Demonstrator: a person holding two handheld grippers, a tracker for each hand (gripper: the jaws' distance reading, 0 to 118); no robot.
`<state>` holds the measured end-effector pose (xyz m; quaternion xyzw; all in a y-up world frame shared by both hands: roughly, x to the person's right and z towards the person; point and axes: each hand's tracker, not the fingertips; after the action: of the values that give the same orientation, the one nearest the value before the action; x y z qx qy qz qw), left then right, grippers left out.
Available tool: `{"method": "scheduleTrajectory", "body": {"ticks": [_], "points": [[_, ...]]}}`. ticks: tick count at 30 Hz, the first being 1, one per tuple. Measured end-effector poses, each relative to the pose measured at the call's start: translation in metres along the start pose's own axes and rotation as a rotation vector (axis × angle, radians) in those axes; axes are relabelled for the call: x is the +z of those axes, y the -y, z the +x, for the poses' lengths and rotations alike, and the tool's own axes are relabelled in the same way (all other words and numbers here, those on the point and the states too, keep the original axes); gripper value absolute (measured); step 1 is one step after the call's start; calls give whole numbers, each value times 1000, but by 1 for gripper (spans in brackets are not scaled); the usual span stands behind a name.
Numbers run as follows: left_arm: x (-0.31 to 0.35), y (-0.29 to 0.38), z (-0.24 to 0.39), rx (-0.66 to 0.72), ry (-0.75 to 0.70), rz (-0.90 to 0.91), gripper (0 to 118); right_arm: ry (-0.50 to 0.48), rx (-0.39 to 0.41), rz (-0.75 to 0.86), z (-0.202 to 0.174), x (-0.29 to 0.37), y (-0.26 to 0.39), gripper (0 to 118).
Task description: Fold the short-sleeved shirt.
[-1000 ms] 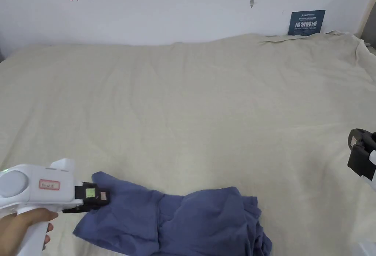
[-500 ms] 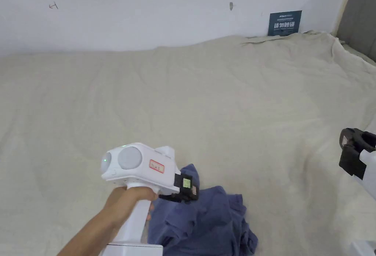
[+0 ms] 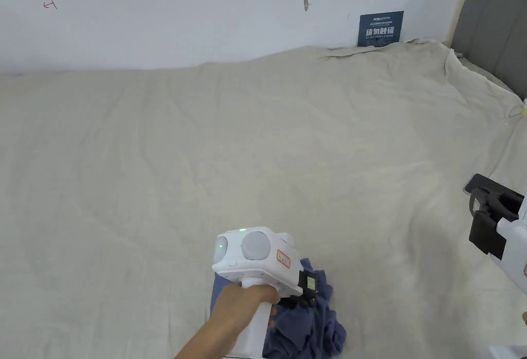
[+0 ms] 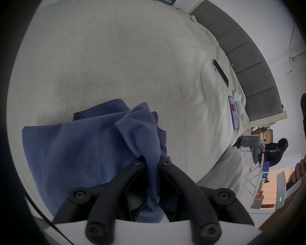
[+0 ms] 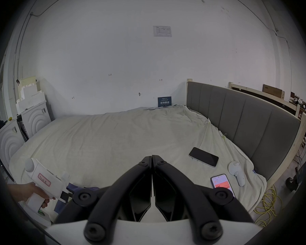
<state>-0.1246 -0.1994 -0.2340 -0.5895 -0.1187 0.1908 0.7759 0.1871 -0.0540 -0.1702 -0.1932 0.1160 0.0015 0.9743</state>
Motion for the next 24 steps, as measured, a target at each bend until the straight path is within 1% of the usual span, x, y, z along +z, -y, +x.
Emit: {"method": "scheduleTrajectory", "body": {"ticks": [1, 3, 4, 5, 6, 8, 11, 13, 14, 15, 16, 17, 18, 19, 20, 22, 23, 24], "points": [[2, 1, 2, -5, 4, 6, 23, 2, 1, -1, 0, 0, 0, 0], [10, 2, 7, -39, 58, 10, 66, 4, -1, -2, 1, 0, 0, 0], [15, 4, 10, -43, 63, 22, 87, 4, -1, -2, 1, 0, -1, 0], [21, 5, 12, -46, 55, 41, 110, 5, -2, 0, 1, 0, -1, 0], [29, 5, 13, -55, 57, 85, 118, 4, -4, 0, 2, -1, -2, 0], [48, 8, 11, -64, 80, 176, 118, 5, -5, 4, 2, -1, -3, 0], [78, 11, 2, -55, 86, 266, 118, 3, -4, 10, 1, -1, -6, 0], [93, 17, -7, -62, 55, 336, 118, -1, -4, 14, 0, 0, -8, 0], [100, 21, -12, -73, 14, 378, 118, -1, -2, 16, -1, 0, -8, 0], [103, 25, -17, -81, -35, 421, 116, -3, -1, 18, -2, 0, -9, 0], [105, 31, -22, -92, -92, 469, 110, -5, 0, 17, -3, 0, -10, 0], [106, 37, -27, -105, -138, 509, 90, -7, 0, 18, -3, 0, -10, 0], [106, 41, -31, -115, -163, 534, 68, -7, 0, 18, -4, -1, -10, 0], [103, 47, -35, -130, -190, 546, 37, -9, 0, 16, -4, -1, -10, 0], [100, 51, -40, -130, -197, 545, 11, -11, -1, 16, -5, -1, -9, 0], [92, 56, -51, -97, -140, 507, 0, -11, -5, 13, -6, -2, -8, 0], [87, 61, -55, -70, -120, 504, 0, -12, -8, 10, -6, -3, -8, 0], [83, 66, -58, -71, -114, 511, 0, -11, -11, 9, -6, -3, -7, 0]]}}
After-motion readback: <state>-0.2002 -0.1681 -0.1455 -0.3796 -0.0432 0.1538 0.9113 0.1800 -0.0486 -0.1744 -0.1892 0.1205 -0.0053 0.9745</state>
